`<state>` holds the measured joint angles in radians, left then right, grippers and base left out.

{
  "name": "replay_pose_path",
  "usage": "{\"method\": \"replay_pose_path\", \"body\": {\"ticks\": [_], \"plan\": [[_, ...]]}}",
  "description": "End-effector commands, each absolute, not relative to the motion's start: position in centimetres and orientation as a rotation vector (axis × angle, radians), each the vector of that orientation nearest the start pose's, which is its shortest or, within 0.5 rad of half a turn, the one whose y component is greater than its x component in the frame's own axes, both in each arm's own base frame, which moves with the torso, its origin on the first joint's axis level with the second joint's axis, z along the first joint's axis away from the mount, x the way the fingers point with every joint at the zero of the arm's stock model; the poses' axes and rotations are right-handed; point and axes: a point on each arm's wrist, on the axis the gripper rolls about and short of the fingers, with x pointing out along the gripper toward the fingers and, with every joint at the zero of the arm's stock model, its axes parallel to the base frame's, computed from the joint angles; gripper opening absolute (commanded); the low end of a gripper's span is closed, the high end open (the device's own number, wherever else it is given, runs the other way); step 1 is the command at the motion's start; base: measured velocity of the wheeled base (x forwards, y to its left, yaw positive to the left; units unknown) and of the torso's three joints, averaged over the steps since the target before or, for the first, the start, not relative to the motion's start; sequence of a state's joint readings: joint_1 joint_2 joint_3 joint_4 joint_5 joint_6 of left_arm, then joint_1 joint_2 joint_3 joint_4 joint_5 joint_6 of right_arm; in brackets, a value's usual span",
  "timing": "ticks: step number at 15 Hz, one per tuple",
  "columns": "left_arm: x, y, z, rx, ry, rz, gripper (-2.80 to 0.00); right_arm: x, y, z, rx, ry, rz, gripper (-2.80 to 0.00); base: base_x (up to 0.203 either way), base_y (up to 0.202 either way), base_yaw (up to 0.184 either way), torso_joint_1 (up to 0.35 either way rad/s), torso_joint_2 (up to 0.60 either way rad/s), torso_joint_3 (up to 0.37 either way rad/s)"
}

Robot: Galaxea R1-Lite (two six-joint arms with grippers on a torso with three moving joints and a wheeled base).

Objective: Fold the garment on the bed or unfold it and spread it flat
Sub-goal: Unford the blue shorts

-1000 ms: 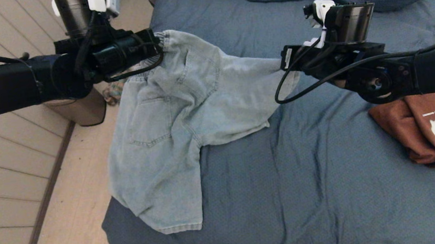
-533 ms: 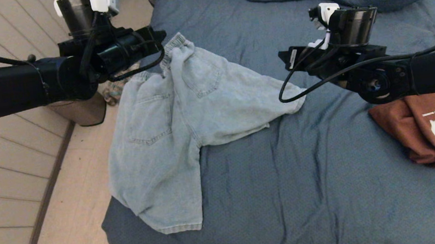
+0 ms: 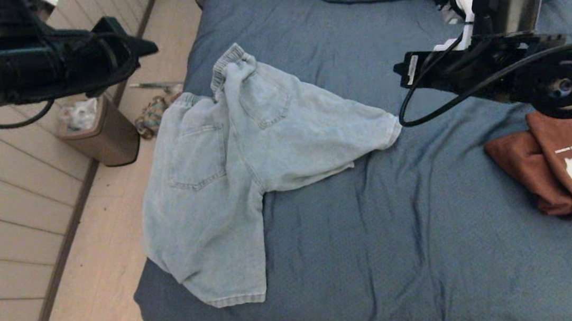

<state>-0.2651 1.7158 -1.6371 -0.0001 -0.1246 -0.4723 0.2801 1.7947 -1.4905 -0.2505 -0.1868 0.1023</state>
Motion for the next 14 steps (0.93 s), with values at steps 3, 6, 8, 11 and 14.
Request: {"method": "replay_pose_path", "body": {"ticks": [3,6,8,11,14], "plan": [[25.4,-6.8,26.9,-0.478,0.464,-0.365,-2.8,33.2,9.5,28.9,0.018,0.415,0.126,-2.8,0.0,0.0,0.0,0.0,0.0,0.0],[24.1,-6.5,21.6,-0.494,0.492,-0.38,-2.8,34.0,8.3,25.9,0.06,0.555,0.177,-2.8,0.0,0.0,0.0,0.0,0.0,0.0],[24.1,-6.9,20.0,-0.502,0.481,-0.404,-2.8,34.7,7.2,23.3,0.063,0.639,0.153,-2.8,0.0,0.0,0.0,0.0,0.0,0.0],[24.4,-7.0,18.8,-0.515,0.523,-0.394,-2.8,35.3,7.8,21.3,0.051,0.696,0.165,-2.8,0.0,0.0,0.0,0.0,0.0,0.0],[24.2,-7.0,18.6,-0.514,0.526,-0.395,-2.8,35.4,10.4,19.9,0.021,0.738,0.229,-2.8,0.0,0.0,0.0,0.0,0.0,0.0]]}}
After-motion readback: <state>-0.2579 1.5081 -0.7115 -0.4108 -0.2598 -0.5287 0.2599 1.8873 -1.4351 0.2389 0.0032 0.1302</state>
